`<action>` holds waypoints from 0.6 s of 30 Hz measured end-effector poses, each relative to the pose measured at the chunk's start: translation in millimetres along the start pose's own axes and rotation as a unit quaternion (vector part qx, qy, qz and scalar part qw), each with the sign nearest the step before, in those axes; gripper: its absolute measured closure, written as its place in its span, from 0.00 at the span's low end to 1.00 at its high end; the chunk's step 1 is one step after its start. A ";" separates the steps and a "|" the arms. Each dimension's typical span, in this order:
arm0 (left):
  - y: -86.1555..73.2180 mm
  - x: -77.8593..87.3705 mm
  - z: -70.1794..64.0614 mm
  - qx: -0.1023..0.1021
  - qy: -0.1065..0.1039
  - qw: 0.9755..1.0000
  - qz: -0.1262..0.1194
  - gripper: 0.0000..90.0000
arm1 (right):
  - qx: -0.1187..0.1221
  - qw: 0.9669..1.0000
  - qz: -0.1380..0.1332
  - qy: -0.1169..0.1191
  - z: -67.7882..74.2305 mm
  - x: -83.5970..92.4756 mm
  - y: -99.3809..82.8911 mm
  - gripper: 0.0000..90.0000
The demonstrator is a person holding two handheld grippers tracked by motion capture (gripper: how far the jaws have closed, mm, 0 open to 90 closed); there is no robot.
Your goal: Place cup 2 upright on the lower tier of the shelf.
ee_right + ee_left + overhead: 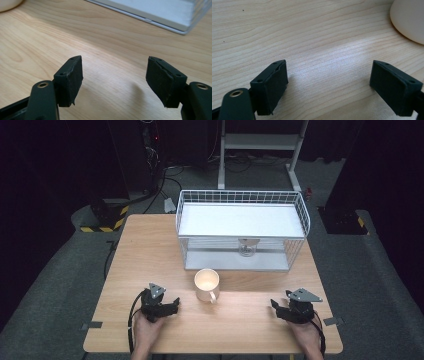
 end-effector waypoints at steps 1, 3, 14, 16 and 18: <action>-0.1 0.2 0.2 -0.002 0.000 1.000 0.001 0.17 | 0.002 1.000 -0.001 -0.003 -1.2 0.2 0.0 0.33; -0.2 0.3 0.2 -0.002 -0.001 1.000 0.001 0.17 | 0.013 1.000 0.006 -0.009 -2.9 -0.8 -0.1 0.33; 0.2 1.8 1.2 -0.012 -0.004 1.000 0.002 0.18 | -0.009 0.998 0.054 0.014 -7.4 -9.2 -1.9 0.27; 1.9 5.2 0.3 -0.018 -0.011 1.000 -0.005 0.17 | -0.009 0.998 0.054 0.015 -6.4 -9.0 -2.0 0.27; 3.4 10.4 -2.7 -0.012 -0.023 1.000 -0.018 0.18 | -0.007 0.998 0.053 0.015 -6.1 -9.2 -2.0 0.27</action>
Point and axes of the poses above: each handheld gripper's, and its own axes: x roughly backward along the jaws, y roughly out of its top, z roughly to its left, the point moved 5 cm from there along -x, roughly forward along the jaws, and after that the axes turned 4 degrees about y, right-handed, at the moved point
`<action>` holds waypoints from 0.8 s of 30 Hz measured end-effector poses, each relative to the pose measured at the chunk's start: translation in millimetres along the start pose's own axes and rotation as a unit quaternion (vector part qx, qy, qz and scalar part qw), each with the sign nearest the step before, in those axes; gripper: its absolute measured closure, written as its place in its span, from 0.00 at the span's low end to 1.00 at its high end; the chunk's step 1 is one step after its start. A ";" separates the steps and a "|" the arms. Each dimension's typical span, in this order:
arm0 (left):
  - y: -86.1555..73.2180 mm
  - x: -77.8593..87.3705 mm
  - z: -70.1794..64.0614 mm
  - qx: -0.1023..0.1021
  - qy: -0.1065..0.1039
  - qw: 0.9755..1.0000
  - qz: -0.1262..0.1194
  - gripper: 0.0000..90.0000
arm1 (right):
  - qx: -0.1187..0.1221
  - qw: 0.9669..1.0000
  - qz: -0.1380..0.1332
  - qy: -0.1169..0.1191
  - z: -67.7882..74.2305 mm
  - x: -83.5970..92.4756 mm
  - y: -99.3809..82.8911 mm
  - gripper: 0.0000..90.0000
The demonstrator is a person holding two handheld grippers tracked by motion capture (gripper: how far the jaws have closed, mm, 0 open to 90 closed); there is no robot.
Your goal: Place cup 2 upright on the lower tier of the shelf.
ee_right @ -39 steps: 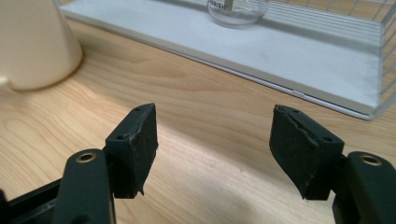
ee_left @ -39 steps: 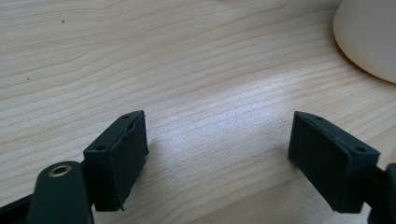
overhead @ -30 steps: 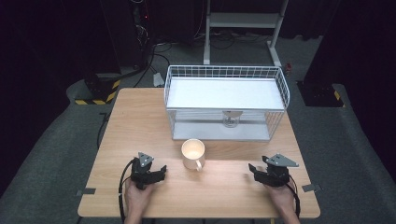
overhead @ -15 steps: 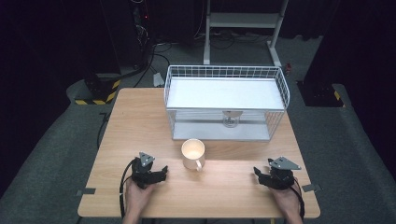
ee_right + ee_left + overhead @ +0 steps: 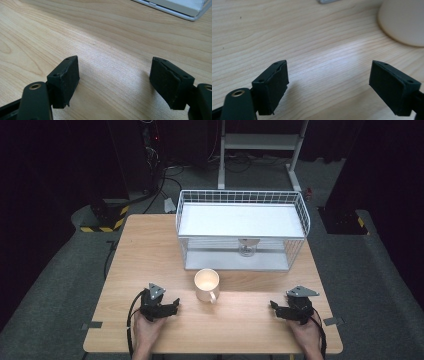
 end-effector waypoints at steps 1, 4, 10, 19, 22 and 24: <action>0.7 2.1 -1.4 -0.001 -0.007 1.000 -0.004 0.18 | 0.000 1.000 0.000 0.000 0.0 0.0 0.0 0.27; 3.0 8.6 -7.9 -0.005 -0.022 1.000 -0.015 0.17 | -0.001 1.000 0.000 0.000 0.0 0.0 0.0 0.27; 6.8 12.7 -20.2 -0.022 -0.039 0.999 -0.021 0.17 | 0.000 1.000 0.000 0.002 1.0 0.0 0.1 0.27; 13.9 18.0 -43.7 -0.049 -0.077 0.996 -0.024 0.16 | 0.002 1.000 0.000 0.002 0.7 0.0 -0.1 0.27; 17.9 18.3 -51.0 -0.055 -0.088 0.994 -0.024 0.16 | 0.006 1.000 0.001 0.004 1.3 0.2 -0.2 0.27; 20.1 17.9 -53.5 -0.056 -0.092 0.994 -0.023 0.16 | 0.004 1.000 0.002 0.004 1.4 0.3 -0.3 0.27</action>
Point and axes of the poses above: each handheld gripper's, and its own axes: x roughly backward along the jaws, y roughly out of its top, z roughly to its left, the point moved 5 cm from there along -x, roughly forward along the jaws, and after that the axes turned 4 degrees about y, right-handed, at the moved point
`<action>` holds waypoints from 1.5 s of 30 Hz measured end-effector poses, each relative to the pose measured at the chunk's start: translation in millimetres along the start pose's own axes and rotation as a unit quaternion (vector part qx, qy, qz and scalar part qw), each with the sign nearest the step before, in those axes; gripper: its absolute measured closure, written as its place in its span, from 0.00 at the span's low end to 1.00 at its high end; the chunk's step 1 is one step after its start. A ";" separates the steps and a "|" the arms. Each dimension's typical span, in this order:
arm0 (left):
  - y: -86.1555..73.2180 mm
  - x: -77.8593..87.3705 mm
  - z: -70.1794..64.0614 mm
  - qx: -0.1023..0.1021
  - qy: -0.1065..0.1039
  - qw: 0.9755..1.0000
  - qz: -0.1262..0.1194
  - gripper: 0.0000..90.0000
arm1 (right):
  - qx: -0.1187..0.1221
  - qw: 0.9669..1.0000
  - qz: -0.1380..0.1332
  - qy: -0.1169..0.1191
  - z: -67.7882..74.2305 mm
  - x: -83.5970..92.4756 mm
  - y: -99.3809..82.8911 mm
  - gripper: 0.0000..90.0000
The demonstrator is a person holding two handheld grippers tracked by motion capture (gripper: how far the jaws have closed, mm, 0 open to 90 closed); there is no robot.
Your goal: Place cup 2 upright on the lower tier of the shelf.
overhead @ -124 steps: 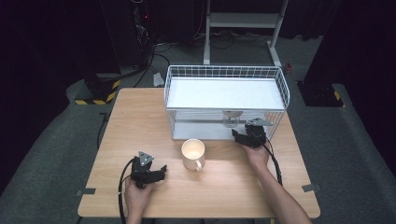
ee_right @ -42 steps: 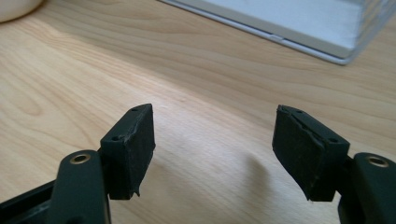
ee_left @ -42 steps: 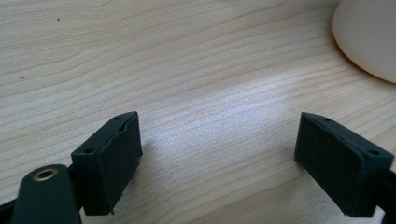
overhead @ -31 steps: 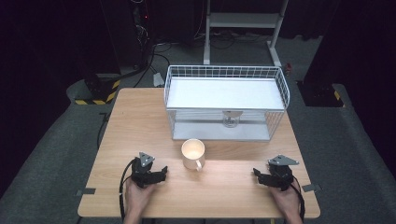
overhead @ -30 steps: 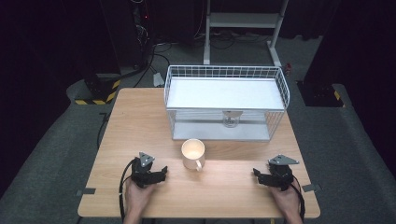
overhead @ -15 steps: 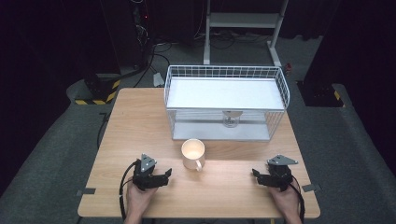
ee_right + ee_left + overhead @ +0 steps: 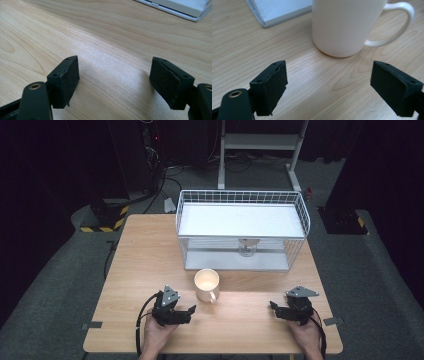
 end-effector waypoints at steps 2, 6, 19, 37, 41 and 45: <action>1.7 -0.7 -2.2 0.002 -0.003 1.000 -0.002 0.16 | 0.000 1.000 0.000 0.000 0.1 0.1 0.0 0.27; 6.4 -1.8 -5.9 0.007 -0.012 1.000 -0.007 0.16 | 0.000 1.000 0.000 0.000 0.1 0.1 0.0 0.27; 31.2 -5.9 -11.0 0.019 -0.026 0.999 -0.023 0.10 | 0.000 1.000 0.000 -0.001 0.0 0.1 -0.1 0.27; 70.3 -17.7 -17.8 -0.002 -0.021 0.999 -0.028 0.08 | -0.002 1.000 0.000 -0.001 0.1 0.1 -0.2 0.26; 74.6 -22.6 -19.0 -0.005 -0.017 1.000 -0.024 0.08 | -0.002 1.000 0.001 -0.001 0.1 0.1 -0.2 0.26; 78.4 -29.3 -18.4 -0.007 -0.013 1.000 -0.024 0.07 | -0.002 1.000 0.000 -0.001 0.2 0.1 -0.1 0.26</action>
Point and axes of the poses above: each handheld gripper's, and its own axes: x roughly backward along the jaws, y roughly out of its top, z roughly to its left, the point moved 5 cm from there along -x, roughly forward along the jaws, and after that the axes turned 4 degrees about y, right-handed, at the moved point
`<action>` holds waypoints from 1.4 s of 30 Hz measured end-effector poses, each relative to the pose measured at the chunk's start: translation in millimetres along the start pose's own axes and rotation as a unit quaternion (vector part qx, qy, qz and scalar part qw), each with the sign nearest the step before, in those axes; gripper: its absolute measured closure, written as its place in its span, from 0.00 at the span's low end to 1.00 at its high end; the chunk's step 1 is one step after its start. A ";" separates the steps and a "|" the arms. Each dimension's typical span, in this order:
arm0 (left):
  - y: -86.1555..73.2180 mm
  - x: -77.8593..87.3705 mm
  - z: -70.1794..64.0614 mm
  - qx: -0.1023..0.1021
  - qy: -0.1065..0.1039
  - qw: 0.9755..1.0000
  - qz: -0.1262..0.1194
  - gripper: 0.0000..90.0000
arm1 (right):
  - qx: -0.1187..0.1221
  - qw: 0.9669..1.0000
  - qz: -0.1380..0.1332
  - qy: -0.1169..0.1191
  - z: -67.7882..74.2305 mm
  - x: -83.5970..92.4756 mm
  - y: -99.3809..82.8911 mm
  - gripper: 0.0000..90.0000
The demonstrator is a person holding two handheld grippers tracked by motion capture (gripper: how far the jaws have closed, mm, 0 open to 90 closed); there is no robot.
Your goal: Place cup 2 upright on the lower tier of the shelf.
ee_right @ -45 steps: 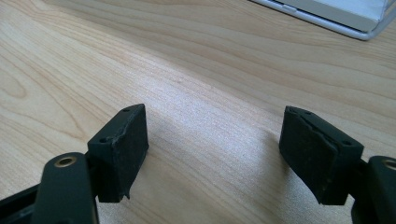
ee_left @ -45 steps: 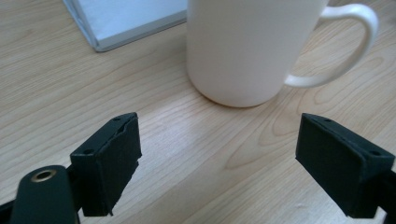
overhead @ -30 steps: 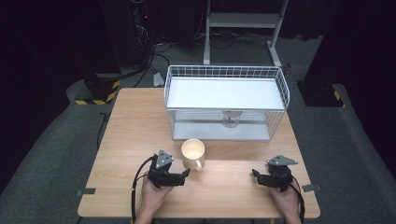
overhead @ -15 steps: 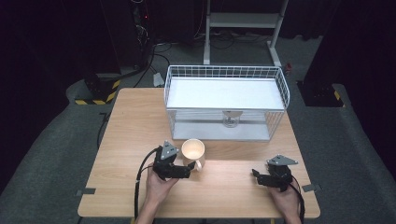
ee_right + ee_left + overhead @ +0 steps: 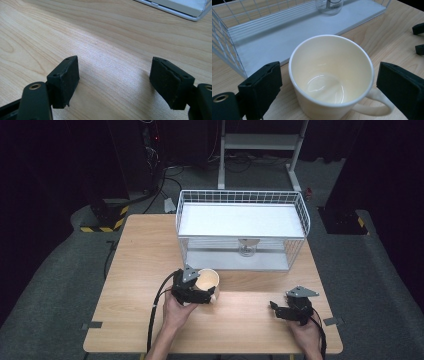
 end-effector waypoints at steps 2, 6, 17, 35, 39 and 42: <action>0.4 -2.8 1.0 0.004 -0.002 1.000 0.000 0.07 | 0.000 1.000 0.000 0.000 -0.1 -0.1 0.0 0.26; -0.7 -6.1 0.6 0.005 -0.004 1.000 0.004 0.06 | 0.000 1.000 0.000 0.000 -0.1 -0.1 0.0 0.26; 0.7 -13.9 -4.8 0.006 -0.003 1.000 0.009 0.07 | 0.001 1.000 0.000 0.000 -0.2 -0.1 0.0 0.26; 2.2 -22.0 -5.3 0.003 0.012 1.000 0.003 0.10 | 0.000 1.000 -0.001 0.000 -0.1 -0.2 0.1 0.26; 2.4 -23.0 -6.0 0.002 0.016 1.000 0.005 0.11 | 0.000 1.000 -0.001 0.000 -0.1 -0.2 0.0 0.26; 2.0 -24.5 -5.9 0.004 0.015 1.000 0.007 0.11 | 0.001 1.000 -0.001 0.000 -0.2 -0.2 0.0 0.26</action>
Point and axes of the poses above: each handheld gripper's, and its own axes: x roughly backward along the jaws, y roughly out of its top, z roughly to its left, the point moved 5 cm from there along -x, roughly forward along the jaws, and after that the axes turned 4 degrees about y, right-handed, at the moved point
